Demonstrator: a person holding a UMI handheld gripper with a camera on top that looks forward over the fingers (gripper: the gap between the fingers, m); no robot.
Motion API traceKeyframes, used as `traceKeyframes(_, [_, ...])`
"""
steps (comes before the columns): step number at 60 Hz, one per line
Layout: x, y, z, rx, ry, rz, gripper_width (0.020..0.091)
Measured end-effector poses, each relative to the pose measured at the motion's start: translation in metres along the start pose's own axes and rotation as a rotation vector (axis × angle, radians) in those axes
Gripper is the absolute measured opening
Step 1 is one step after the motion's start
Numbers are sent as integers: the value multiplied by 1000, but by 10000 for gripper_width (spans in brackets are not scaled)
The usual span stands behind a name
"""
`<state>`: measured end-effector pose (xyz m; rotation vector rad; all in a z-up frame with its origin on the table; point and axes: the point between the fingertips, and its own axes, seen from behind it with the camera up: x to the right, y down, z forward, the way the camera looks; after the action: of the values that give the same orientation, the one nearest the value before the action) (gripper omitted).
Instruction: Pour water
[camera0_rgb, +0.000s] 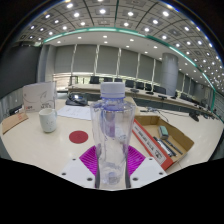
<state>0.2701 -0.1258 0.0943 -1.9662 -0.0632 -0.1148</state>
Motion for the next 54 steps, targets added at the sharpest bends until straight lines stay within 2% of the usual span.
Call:
traceKeyframes(10, [9, -33, 2, -7, 83, -95, 340])
traceKeyframes(19, [1, -89, 13, -10, 183, -308, 341])
traceKeyframes(30, [-40, -171, 45, 29, 296, -702, 341])
traceKeyframes(37, [-86, -207, 69, 54, 354, -1000, 340])
traceKeyframes(54, [-167, -211, 131, 67, 409, -1741, 339])
